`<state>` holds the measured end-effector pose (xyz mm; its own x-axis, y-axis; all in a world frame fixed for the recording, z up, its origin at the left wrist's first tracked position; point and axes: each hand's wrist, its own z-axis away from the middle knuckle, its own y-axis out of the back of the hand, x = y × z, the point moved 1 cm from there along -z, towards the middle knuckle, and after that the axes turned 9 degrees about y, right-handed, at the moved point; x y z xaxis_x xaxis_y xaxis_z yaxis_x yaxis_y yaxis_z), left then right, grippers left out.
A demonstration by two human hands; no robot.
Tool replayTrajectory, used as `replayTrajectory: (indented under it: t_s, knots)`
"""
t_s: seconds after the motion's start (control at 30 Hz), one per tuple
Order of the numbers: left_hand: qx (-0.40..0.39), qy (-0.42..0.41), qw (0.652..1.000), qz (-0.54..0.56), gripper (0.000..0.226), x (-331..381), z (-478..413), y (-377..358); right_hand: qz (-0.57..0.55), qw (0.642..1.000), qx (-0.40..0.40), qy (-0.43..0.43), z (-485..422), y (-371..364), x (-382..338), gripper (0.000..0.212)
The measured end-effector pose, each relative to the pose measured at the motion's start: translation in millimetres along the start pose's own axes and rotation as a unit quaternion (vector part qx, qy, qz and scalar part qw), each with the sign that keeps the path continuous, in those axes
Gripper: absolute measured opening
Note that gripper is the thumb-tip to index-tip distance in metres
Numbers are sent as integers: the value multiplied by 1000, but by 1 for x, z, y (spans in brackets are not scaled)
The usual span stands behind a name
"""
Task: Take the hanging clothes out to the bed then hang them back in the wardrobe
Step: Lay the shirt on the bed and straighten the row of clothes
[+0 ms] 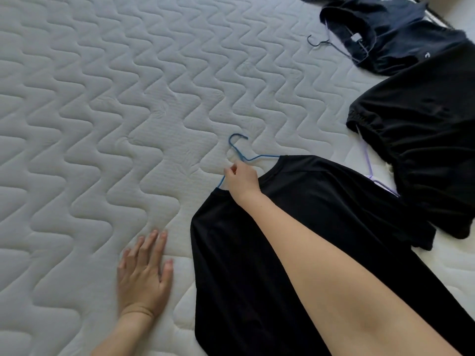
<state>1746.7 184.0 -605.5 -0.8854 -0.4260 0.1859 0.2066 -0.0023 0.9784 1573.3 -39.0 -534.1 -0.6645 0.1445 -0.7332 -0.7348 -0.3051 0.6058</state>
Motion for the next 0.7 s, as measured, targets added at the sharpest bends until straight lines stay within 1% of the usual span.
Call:
replayTrajectory:
  t_s: [0.1,0.13,0.17,0.2,0.23,0.3,0.37,0.4,0.47,0.57,0.7]
  knots:
    - [-90,20,996,4,61,8,-4,20,-153,986,64,-7,63,38,6,24]
    - [-117,51,991,32,56,17,-7,38,-197,977,82,-19,88,56,8,22]
    - [-141,95,982,86,49,29,-8,59,-226,969,94,-28,114,76,10,21]
    - [-147,127,970,148,42,40,-4,81,-245,963,109,-36,141,96,13,21]
    - [-139,135,961,200,38,54,3,106,-260,956,126,-43,169,119,15,22]
    - [-123,124,943,281,32,83,26,161,-283,945,154,-58,230,164,15,24]
    - [-147,96,916,361,22,113,61,213,-283,942,169,-59,295,208,13,28]
    - [-167,88,904,383,22,127,82,240,-279,942,178,-56,327,229,11,29]
    - [-203,79,892,395,22,146,125,277,-274,939,198,-64,389,269,16,29]
    - [-252,110,870,410,23,167,198,310,-273,931,220,-101,477,311,32,28]
    - [-321,140,841,412,25,194,293,330,-322,893,272,-157,571,344,61,31]
